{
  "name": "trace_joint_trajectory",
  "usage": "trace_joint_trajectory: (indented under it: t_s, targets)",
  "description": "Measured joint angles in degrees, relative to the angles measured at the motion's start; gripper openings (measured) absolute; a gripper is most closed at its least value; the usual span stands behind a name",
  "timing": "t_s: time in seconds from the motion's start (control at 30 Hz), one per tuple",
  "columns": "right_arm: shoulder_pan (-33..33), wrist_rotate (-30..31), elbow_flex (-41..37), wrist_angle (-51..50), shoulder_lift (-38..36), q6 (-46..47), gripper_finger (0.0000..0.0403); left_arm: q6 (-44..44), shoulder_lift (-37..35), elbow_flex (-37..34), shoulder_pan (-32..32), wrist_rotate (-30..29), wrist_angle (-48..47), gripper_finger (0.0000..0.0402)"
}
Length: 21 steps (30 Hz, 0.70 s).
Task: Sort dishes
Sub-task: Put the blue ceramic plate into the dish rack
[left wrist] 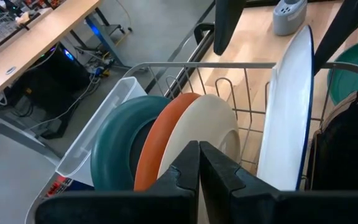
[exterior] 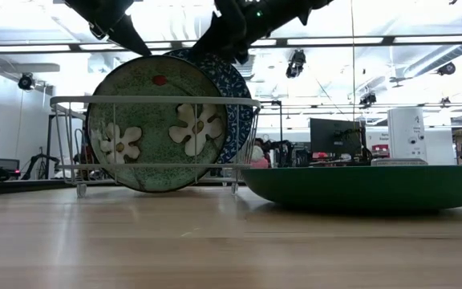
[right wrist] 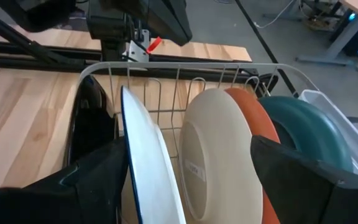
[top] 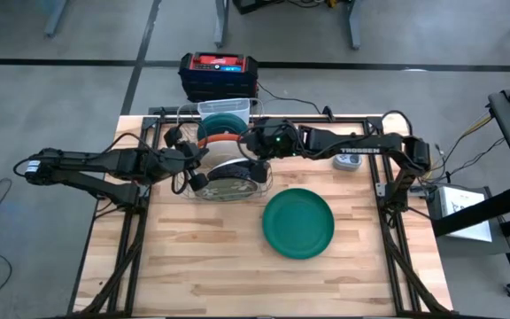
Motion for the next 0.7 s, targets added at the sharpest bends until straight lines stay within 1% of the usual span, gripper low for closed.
trace_joint_trajectory:
  t_s: [0.23,0.33,0.53,0.7]
  targets:
    - [0.00,-0.01,0.00,-3.40,-2.35,-0.32,0.0323,-0.31,0.00,0.00,0.01,0.04,-0.02,0.0000]
    - [0.02,-0.28,0.00,-6.37,-3.14,-0.34,0.0323,-0.24,0.00,0.00,0.00,0.07,-0.03,0.0000]
    - [0.01,-1.31,0.07,-15.68,-3.82,-0.71,0.0323,-0.22,0.00,0.00,0.01,0.15,-0.09,0.0000]
    - [-0.08,-1.73,0.04,-22.52,-5.93,-0.98,0.0323,-0.20,0.00,0.00,-0.01,0.20,-0.28,0.0000]
